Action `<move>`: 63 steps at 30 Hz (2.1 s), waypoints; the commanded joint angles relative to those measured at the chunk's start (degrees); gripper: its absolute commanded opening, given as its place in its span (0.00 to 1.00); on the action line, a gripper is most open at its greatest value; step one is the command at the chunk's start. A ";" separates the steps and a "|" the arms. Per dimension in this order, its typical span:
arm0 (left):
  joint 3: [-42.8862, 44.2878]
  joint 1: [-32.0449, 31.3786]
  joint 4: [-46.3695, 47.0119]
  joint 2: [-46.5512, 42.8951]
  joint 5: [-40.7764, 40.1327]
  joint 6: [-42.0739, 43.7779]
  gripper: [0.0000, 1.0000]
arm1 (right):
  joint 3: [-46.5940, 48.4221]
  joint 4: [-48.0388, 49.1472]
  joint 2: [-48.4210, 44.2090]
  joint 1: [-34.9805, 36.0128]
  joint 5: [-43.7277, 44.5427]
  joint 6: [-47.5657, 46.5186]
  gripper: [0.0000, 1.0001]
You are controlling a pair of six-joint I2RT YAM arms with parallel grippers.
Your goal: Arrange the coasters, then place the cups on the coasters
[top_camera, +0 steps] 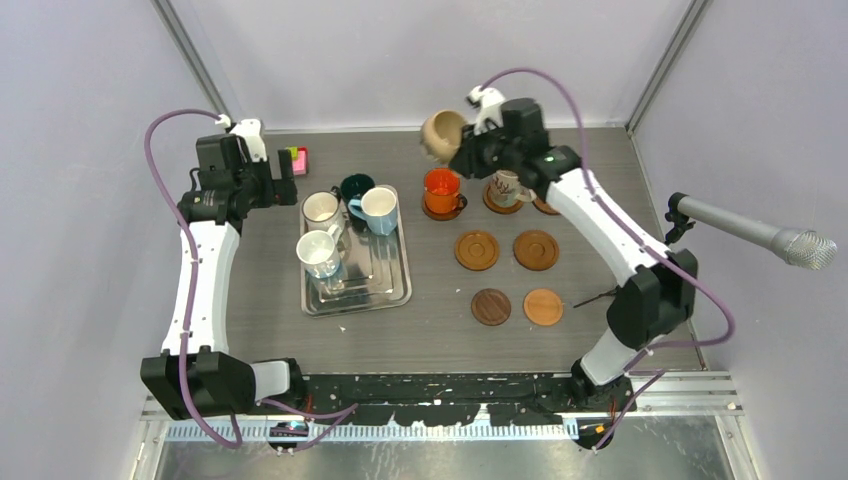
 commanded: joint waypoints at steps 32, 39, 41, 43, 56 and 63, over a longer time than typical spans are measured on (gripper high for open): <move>6.28 0.37 2.55 6.43 6.11 -0.76 1.00 | -10.19 -1.78 -4.59 -34.82 4.41 -20.37 0.00; 7.09 0.36 1.92 6.77 6.40 -0.70 1.00 | -10.53 0.10 0.05 -35.83 0.49 -24.35 0.00; 7.08 0.35 1.88 6.68 6.38 -0.59 1.00 | -10.69 0.98 1.21 -36.20 -0.20 -25.15 0.00; 7.16 0.33 1.62 6.71 6.42 -0.42 1.00 | -10.34 1.46 2.36 -36.47 -0.59 -25.63 0.00; 7.69 0.35 0.73 6.94 6.12 0.17 1.00 | -7.50 1.39 8.73 -37.29 -3.18 -28.69 0.00; 7.91 0.39 0.38 7.03 5.71 0.47 1.00 | -5.73 0.82 11.40 -37.30 -3.24 -29.33 0.00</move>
